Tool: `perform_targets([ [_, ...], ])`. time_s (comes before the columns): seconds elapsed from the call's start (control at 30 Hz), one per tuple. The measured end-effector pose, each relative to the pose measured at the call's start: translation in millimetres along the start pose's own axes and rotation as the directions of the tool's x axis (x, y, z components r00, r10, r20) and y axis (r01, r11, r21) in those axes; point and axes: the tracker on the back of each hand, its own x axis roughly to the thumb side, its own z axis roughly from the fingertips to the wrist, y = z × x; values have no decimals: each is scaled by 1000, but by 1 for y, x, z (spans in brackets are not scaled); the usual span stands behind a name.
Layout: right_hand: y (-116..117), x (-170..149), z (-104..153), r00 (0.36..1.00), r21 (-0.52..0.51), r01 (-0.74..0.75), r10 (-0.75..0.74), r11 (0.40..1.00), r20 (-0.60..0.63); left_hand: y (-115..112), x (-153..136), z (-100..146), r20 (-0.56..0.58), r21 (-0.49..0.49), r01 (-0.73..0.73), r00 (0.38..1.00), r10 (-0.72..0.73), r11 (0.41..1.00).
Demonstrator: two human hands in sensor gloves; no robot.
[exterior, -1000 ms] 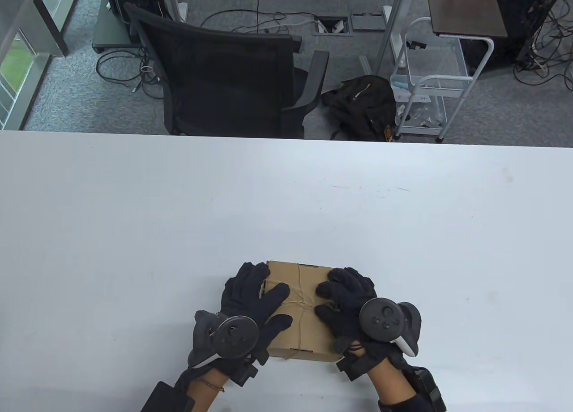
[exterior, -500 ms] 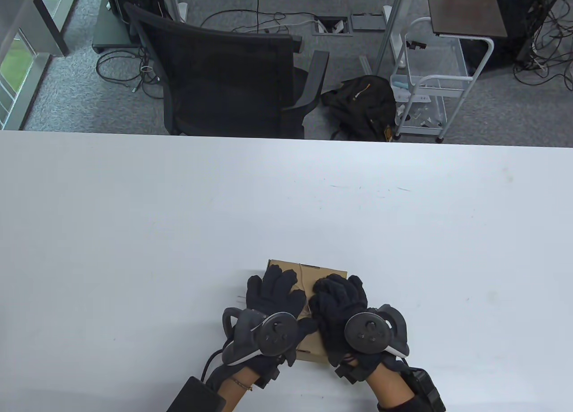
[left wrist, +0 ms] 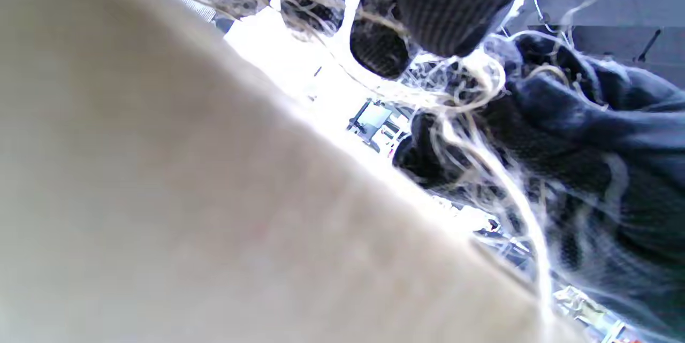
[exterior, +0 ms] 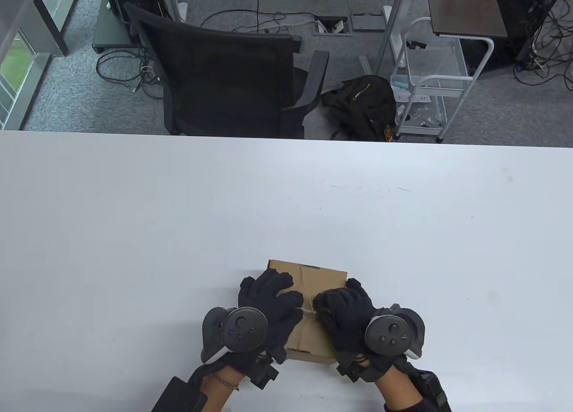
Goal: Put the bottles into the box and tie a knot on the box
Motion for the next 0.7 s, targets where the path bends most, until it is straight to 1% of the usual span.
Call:
perform_targets([
  [0.07,-1,1,1,999,-42,-36,36,998,2,-2,0,0,14,-16,-58,998,58,998],
  [0.13,0,4,1,999,-43,-19,21,999,30,-5,1,0,14,-44,-131,991,132,990],
  [0.2,2,6,1,998,-57,22,-19,998,59,-8,4,-1,7,-56,-112,994,113,992],
  [0.27,5,7,0,996,-17,62,-61,998,61,-9,7,-1,17,-40,-58,998,59,997],
  [0.33,4,6,1,998,-26,4,-3,1000,67,-5,6,-1,4,-7,-64,998,64,998],
  [0.4,-1,4,3,999,-55,11,-8,998,46,-1,2,0,-4,14,-88,996,88,996],
  [0.43,-4,3,3,999,-83,37,-33,996,40,2,-1,1,-5,21,-100,995,100,995],
  [0.5,-12,0,5,998,-124,62,-61,990,11,10,-7,2,-23,41,-86,996,87,995],
  [0.57,-22,-3,8,999,-169,30,-32,985,-8,19,-15,4,-49,70,-108,993,112,992],
  [0.63,-33,-9,12,999,-207,-8,-1,978,-46,28,-26,4,-98,75,-144,984,151,987],
  [0.7,-47,-17,17,990,-267,-48,10,963,-141,39,-39,8,-172,118,-127,974,146,985],
])
